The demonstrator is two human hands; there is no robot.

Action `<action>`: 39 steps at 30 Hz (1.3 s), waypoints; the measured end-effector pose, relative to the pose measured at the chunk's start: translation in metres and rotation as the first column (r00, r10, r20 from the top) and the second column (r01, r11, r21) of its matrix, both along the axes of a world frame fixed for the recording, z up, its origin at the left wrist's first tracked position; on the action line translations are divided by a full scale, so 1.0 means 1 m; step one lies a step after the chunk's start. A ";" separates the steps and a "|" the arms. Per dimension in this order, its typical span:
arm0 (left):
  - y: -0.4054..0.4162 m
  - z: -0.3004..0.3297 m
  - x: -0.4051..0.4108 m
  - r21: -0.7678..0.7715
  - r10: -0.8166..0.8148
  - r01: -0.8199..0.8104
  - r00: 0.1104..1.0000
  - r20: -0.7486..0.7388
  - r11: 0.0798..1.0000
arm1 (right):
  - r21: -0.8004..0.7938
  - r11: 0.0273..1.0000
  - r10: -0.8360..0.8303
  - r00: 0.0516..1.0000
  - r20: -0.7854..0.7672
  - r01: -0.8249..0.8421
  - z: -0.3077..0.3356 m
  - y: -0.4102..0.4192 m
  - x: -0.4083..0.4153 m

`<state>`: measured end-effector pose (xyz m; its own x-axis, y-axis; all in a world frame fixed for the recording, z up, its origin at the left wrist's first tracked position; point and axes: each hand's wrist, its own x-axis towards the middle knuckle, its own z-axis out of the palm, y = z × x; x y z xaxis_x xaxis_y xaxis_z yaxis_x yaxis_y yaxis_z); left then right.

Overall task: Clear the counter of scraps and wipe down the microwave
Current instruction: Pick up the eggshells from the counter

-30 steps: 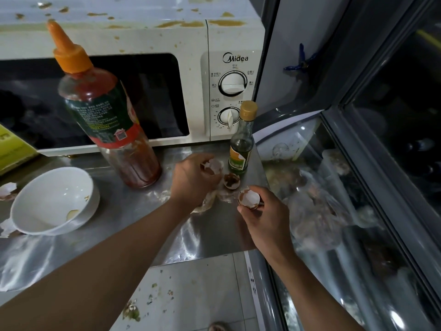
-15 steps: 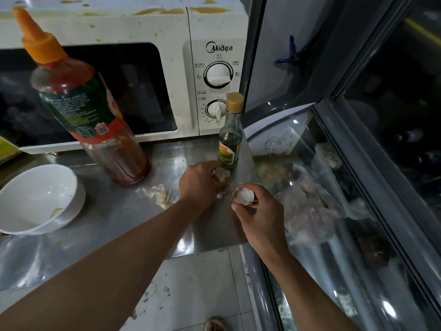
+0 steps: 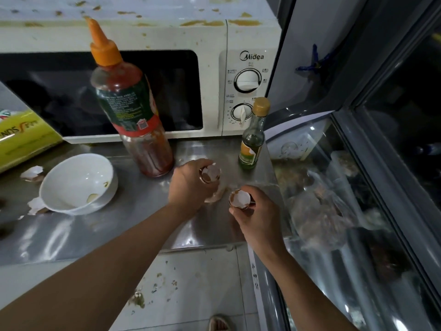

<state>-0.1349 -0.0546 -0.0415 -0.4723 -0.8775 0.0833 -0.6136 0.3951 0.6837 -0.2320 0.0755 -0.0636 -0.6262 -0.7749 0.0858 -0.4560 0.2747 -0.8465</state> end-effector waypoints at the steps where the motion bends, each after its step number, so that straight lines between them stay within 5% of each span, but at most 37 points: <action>1: 0.001 0.001 0.011 -0.008 0.011 -0.011 1.000 -0.003 1.000 | 0.004 1.000 0.009 1.000 0.005 -0.009 0.000 -0.002 0.005; 13: 0.027 -0.003 0.083 0.060 0.073 -0.074 0.997 0.023 0.995 | 0.029 0.999 0.032 0.999 0.012 -0.032 -0.012 -0.009 0.045; 39: 0.029 0.001 0.056 0.118 -0.009 0.024 0.992 -0.128 0.993 | 0.034 0.995 0.087 0.989 0.118 -0.092 -0.011 -0.005 0.028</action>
<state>-0.0791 -0.0260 -0.0404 -0.4793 -0.8768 0.0389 -0.5125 0.3155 0.7986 -0.2035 0.0703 -0.0743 -0.5580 -0.8297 -0.0146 -0.3797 0.2709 -0.8846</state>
